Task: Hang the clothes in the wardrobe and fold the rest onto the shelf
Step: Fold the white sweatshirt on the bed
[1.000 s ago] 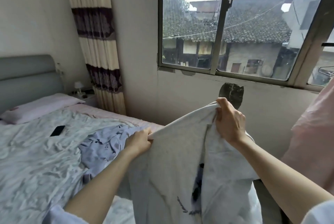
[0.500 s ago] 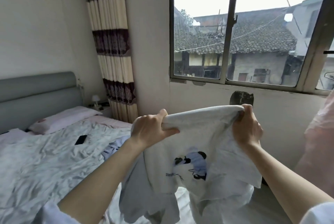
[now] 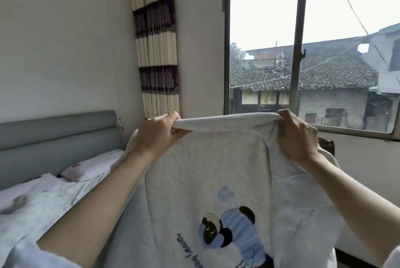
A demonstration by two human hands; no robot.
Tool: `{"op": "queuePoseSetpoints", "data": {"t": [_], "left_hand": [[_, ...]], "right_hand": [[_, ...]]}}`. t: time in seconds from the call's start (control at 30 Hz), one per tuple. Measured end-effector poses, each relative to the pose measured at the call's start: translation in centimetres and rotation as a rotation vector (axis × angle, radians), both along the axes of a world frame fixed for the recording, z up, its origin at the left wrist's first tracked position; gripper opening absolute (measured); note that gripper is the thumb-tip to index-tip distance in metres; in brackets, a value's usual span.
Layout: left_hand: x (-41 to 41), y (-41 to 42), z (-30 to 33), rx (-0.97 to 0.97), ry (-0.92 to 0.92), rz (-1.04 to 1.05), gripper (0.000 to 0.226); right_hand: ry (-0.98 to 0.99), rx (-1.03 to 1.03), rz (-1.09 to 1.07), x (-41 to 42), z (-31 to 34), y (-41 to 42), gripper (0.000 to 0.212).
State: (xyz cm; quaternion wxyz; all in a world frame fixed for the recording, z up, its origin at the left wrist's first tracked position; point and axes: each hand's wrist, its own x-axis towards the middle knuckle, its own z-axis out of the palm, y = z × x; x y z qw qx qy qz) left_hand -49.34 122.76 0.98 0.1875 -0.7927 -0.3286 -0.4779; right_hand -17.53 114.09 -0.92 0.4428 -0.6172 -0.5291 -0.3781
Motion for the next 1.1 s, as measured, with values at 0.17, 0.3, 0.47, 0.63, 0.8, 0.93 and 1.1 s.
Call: {"op": "queuePoseSetpoints", "data": {"t": [0.17,0.3,0.47,0.63,0.8,0.93,1.1], "left_hand": [[-0.1,9.8,-6.1,-0.194,0.142,0.129,0.052],[2.1,19.5,-14.2,-0.557,0.357,0.556,0.076],[2.2,23.7,-25.6,-0.906,0.421,0.603,0.079],[0.1,22.6,-34.0,-1.152,0.418,0.627,0.070],[-1.4,18.2,-40.4,-1.396,0.347,0.621,0.064],[-3.2,13.2,-45.6,-1.653,0.295,0.598,0.065],[-6.0,8.6,-51.7,-1.780,0.231,0.611,0.071]], "right_hand": [[-0.062,-0.386,-0.015,1.6,-5.1,10.8,0.021],[0.144,-0.755,-0.091,1.4,-12.5,22.5,0.039],[0.250,-1.039,0.147,-0.4,-24.5,29.5,0.052],[0.280,-1.309,0.315,-2.8,-36.1,28.2,0.048],[0.329,-1.562,0.364,-5.7,-43.2,23.1,0.047],[0.375,-1.667,0.435,-8.8,-47.2,18.2,0.044],[0.398,-1.735,0.490,-13.0,-51.8,13.4,0.046]]}}
